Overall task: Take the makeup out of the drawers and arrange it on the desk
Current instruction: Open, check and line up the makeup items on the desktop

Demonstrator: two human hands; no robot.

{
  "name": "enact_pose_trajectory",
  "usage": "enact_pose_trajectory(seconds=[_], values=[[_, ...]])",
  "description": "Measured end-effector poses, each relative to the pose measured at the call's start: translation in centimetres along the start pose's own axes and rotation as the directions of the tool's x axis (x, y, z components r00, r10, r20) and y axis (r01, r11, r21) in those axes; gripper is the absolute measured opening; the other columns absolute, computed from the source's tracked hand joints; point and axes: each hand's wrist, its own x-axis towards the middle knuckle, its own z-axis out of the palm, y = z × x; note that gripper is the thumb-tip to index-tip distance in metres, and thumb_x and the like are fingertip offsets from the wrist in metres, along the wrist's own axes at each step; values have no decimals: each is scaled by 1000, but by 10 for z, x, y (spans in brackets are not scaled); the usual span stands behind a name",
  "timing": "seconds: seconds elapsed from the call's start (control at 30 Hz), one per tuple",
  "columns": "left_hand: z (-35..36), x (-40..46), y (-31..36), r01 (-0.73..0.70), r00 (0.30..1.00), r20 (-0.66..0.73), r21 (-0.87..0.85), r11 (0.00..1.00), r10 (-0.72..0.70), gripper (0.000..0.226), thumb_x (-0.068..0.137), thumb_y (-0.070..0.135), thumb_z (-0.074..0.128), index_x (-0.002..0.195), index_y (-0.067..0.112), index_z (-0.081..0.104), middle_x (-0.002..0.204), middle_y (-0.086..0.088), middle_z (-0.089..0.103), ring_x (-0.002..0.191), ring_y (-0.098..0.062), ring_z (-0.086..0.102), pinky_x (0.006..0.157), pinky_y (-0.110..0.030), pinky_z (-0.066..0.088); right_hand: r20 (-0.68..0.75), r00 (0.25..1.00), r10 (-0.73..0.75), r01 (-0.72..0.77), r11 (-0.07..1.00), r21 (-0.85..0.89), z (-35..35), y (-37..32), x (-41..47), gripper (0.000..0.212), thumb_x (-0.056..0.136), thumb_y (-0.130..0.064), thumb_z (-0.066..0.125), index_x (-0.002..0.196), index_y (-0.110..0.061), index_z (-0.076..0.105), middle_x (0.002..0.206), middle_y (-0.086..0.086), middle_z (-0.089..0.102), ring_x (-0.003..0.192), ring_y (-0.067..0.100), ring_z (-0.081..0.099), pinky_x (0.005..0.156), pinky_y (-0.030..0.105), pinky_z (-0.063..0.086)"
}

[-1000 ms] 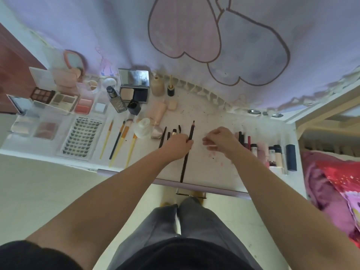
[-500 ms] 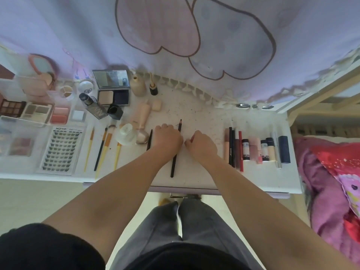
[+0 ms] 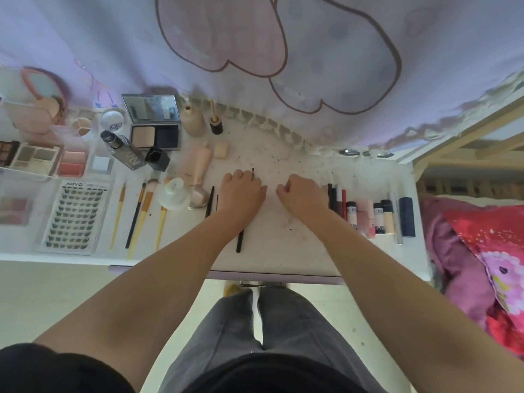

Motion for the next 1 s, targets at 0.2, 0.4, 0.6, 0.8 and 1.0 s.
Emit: enact_pose_trajectory(seconds=[0.2, 0.4, 0.6, 0.8, 1.0], values=[[-4, 1, 94, -121, 991, 29, -255, 959, 133, 34, 99, 36, 32, 112, 12, 51, 108, -6, 60, 100, -25, 52, 81, -35, 34, 22, 997, 75, -74, 997, -21, -56, 64, 15, 21, 94, -18, 40, 101, -13, 58, 89, 5, 58, 77, 21, 50, 67, 28, 38], [11, 15, 130, 11, 978, 205, -213, 977, 33, 40, 97, 40, 33, 124, 13, 47, 118, -6, 57, 110, -24, 50, 88, -35, 36, 103, 994, -44, 53, 995, -85, -54, 83, 25, 21, 93, -18, 46, 105, -14, 64, 108, 7, 61, 96, 25, 57, 77, 34, 49], [9, 14, 106, 107, 990, 116, -247, 963, -81, 30, 95, 32, 35, 102, 11, 55, 101, -5, 60, 95, -23, 52, 75, -32, 30, 105, 991, -84, 89, 995, -50, -48, 76, 36, 27, 96, -34, 43, 95, -14, 61, 90, 3, 60, 82, 20, 57, 63, 30, 40], [-5, -2, 81, 59, 998, 23, -499, 864, -55, 15, 97, 25, 38, 90, 12, 42, 80, -4, 55, 76, -30, 55, 66, -35, 36, 325, 933, -157, 61, 956, 288, -63, 52, 33, 42, 95, -42, 47, 69, -11, 58, 66, 3, 64, 49, 11, 48, 50, 24, 35], [-17, -25, 56, 51, 999, 40, -713, 700, -31, 23, 102, 29, 31, 93, 12, 43, 62, 7, 45, 52, -13, 42, 47, -29, 24, 356, 889, -289, 21, 801, 599, -73, 30, 12, 22, 98, -20, 47, 87, -2, 54, 70, 4, 66, 48, 10, 39, 42, 20, 30]])
